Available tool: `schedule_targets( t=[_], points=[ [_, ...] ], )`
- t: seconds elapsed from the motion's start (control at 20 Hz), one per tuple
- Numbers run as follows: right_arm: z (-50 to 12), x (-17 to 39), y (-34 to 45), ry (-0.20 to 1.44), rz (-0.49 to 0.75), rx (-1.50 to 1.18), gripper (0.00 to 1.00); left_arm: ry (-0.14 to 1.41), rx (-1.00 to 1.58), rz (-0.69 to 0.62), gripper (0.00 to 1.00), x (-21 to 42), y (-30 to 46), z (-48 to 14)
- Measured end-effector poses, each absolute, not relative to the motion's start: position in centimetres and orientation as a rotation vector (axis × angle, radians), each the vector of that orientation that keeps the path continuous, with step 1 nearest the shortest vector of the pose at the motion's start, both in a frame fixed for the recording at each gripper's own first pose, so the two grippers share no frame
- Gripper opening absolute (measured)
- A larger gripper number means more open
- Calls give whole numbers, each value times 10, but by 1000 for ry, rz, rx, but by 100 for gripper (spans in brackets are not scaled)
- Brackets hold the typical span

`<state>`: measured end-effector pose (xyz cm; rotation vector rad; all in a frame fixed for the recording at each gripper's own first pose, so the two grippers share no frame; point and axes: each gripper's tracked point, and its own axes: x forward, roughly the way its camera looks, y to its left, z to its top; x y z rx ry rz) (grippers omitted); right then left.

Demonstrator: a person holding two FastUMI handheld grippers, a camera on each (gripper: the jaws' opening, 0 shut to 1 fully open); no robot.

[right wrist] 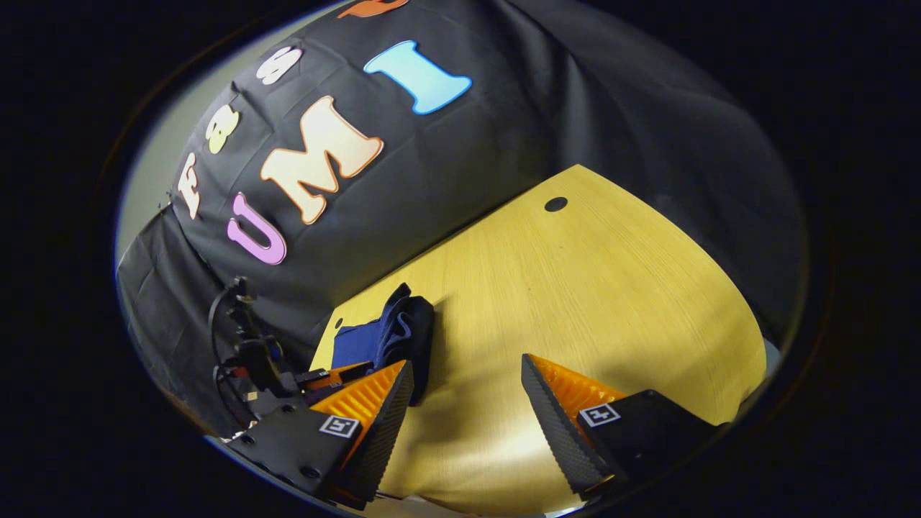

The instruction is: Grasp the waist and the cuffs of the jeans and fold them to make the two legs overlap; first hold the waist and fold one-third of the jeans toward the cuffs, then hold the cuffs and fold the remaining one-third in the same direction to finish folding.

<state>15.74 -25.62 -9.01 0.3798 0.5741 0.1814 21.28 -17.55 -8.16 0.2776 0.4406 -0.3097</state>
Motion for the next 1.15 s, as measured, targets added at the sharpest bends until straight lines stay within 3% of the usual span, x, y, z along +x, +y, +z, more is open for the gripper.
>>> schedule_targets(
  t=[0.05, 0.1, 0.15, 0.2, 0.25, 0.65, 1.15],
  points=[
    [-88, 159, -250, 558, 172, 360, 95, 397, 253, -297, 60, 207, -171, -67],
    [-86, 159, -241, 542, 167, 341, 86, 357, 232, -280, 70, 200, -165, -52],
    [-83, 159, -229, 525, 165, 325, 86, 328, 211, -267, 78, 195, -154, -41],
    [-80, 157, -217, 507, 165, 311, 95, 310, 189, -255, 82, 188, -139, -31],
    [-78, 157, -201, 492, 172, 299, 96, 297, 175, -239, 86, 182, -124, -24],
    [-71, 137, -100, 439, 174, 272, 97, 302, 185, -87, 89, 138, 14, -9],
    [-70, 106, -60, 413, 103, 233, 97, 324, 228, -153, 91, 132, 62, -16]
  ],
)
